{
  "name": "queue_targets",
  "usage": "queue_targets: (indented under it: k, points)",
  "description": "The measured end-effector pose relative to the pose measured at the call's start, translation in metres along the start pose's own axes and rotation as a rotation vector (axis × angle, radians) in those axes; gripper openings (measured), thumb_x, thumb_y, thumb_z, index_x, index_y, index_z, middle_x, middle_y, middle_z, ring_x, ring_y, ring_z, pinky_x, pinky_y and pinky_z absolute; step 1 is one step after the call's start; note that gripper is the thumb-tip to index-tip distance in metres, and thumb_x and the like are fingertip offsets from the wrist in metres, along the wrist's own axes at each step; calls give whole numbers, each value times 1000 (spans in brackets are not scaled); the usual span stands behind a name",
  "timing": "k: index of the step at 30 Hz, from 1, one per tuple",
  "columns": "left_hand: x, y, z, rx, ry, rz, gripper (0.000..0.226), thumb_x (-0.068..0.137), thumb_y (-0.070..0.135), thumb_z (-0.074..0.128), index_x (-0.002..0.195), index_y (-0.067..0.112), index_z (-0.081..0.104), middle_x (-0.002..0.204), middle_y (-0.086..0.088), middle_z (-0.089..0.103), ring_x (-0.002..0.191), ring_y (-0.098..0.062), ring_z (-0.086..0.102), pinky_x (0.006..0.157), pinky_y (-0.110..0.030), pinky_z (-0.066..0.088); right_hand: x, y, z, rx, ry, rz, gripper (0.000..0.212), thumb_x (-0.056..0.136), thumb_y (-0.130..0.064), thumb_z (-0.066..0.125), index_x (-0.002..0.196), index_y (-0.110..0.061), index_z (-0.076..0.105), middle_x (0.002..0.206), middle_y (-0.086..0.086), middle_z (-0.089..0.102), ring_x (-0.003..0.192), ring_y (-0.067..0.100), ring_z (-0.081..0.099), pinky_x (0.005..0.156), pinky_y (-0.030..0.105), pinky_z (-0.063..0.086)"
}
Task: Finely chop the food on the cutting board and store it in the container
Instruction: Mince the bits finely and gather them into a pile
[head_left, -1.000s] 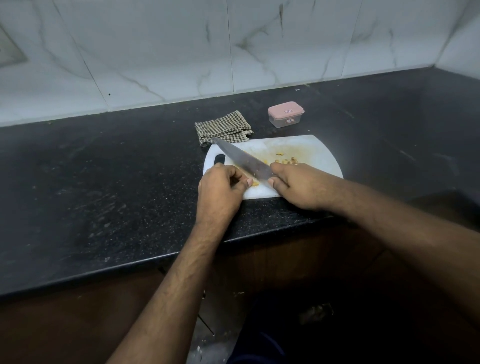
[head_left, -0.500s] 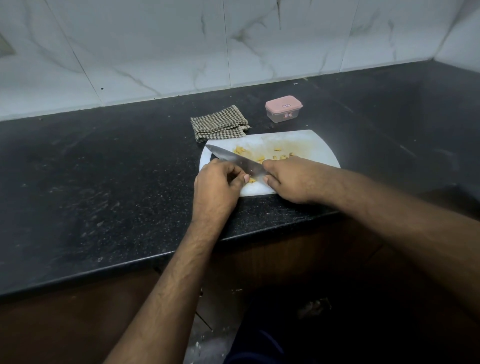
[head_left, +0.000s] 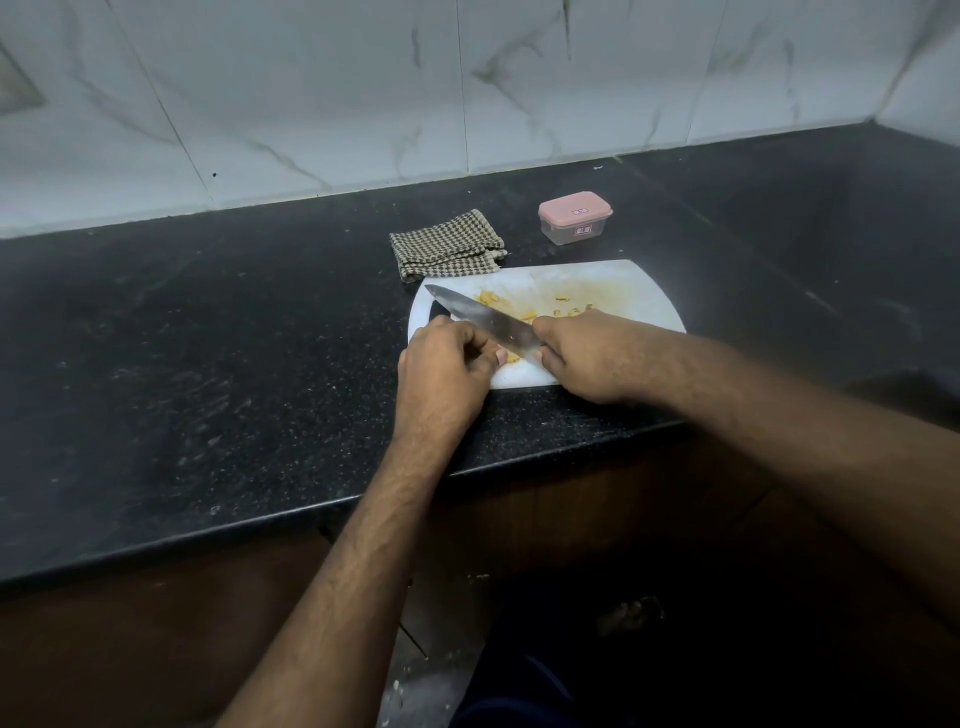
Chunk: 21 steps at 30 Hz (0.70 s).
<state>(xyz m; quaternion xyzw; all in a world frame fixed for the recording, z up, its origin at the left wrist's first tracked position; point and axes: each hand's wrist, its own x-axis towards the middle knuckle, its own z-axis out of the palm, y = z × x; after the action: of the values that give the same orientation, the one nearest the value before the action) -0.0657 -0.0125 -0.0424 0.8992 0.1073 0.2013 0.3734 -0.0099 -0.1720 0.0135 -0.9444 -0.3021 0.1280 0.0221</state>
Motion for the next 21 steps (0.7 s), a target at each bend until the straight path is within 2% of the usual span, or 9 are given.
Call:
queue_targets:
  k: [2,6,11,16,21]
  points:
    - [0,0,0,-2,2,-2,11,88,27,80,84,20,72,89,11,62,87,-11,62,91,-46,55,-1,4,3,21,23,-15,9,107,-35,38,105,-27,39,84,-1,53,77,15,53,71,35,44]
    - [0,3,-1,1,7,4,10,89,27,79,84,21,73,90,10,63,88,-12,62,91,-45,55,-2,11,10,77,82,-40,13,107,-35,38,96,-28,36,81,-4,52,77,16,53,70,35,41]
    - [-1,5,-1,50,17,25,13,90,28,78,86,18,72,89,8,62,88,-13,61,89,-45,54,-2,10,9,48,75,-45,13,106,-37,38,97,-28,36,81,-2,54,77,19,54,70,36,43]
    - [0,2,1,62,25,43,13,90,28,78,85,19,71,90,8,61,88,-13,60,88,-44,54,-2,9,6,34,56,-53,11,107,-36,38,99,-27,37,80,-3,52,72,10,48,68,33,38]
    - [0,2,1,47,26,47,13,90,28,78,86,17,72,90,9,63,88,-13,62,88,-44,55,-1,7,4,17,41,-44,11,107,-36,38,101,-27,39,83,-3,53,77,15,52,70,34,41]
